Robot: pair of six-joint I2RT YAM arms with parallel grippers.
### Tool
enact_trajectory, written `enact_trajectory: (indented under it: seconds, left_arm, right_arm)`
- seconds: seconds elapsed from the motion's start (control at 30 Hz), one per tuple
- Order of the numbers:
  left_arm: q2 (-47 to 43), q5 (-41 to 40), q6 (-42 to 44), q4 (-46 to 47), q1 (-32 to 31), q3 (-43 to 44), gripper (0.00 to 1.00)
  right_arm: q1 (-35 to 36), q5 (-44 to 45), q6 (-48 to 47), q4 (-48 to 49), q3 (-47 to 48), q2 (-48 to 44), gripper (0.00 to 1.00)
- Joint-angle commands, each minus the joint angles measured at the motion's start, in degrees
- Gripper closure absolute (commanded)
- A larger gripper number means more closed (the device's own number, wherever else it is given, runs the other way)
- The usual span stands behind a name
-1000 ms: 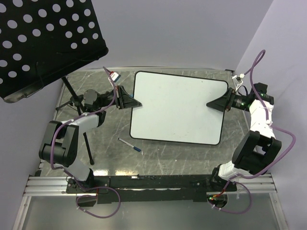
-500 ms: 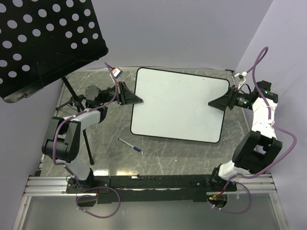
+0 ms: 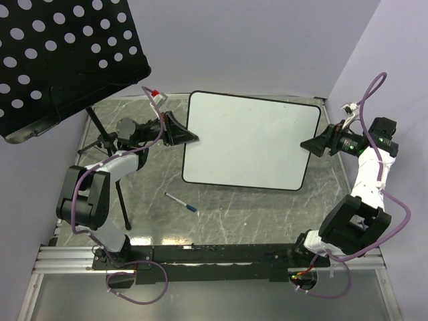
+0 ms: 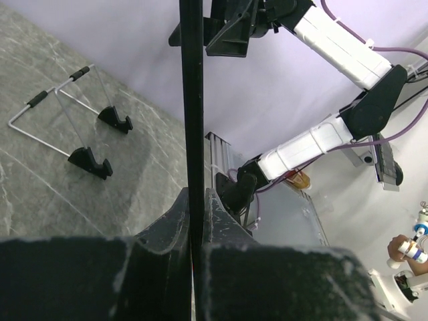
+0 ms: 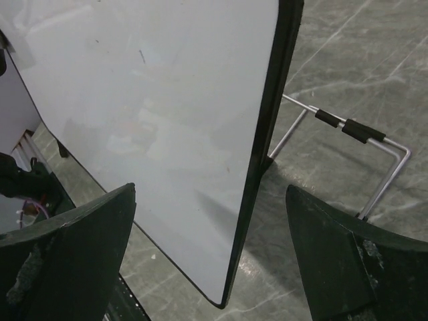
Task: Write a sentence on the whiteboard
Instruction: Put down the whiteboard on the whiteboard stand.
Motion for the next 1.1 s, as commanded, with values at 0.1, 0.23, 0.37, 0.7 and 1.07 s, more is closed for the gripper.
enact_trajectory:
  seconds: [0.1,0.23,0.37,0.7,1.07]
  left_arm:
    - [-3.5,-4.3,-0.4,9.9,0.1,4.3,0.99]
    - [-3.0,-4.3,-2.4,12.5,0.1,4.8,0.99]
    - [-2.3,-4.6,-4.6,14.8,0.1,4.9,0.99]
    - [-4.0,-7.1,6.1,1.8,0.1,5.6,0.99]
    - [3.9,-9.7,3.0,6.9,0.0,12.1,0.99]
  right_arm:
    - [-0.3,-1.3,-1.2,0.7,0.9,-0.4,0.00]
    - [-0.3,-2.9,-3.6,-2.1,1.3,0.2,0.00]
    - [-0.3,-4.5,-5.4,-4.4,1.5,1.0,0.00]
    - [-0.8,8.3,5.4,8.3,-1.6,-4.4,0.00]
    - [-7.5,8.6,5.7,8.0,1.8,-5.3,0.00]
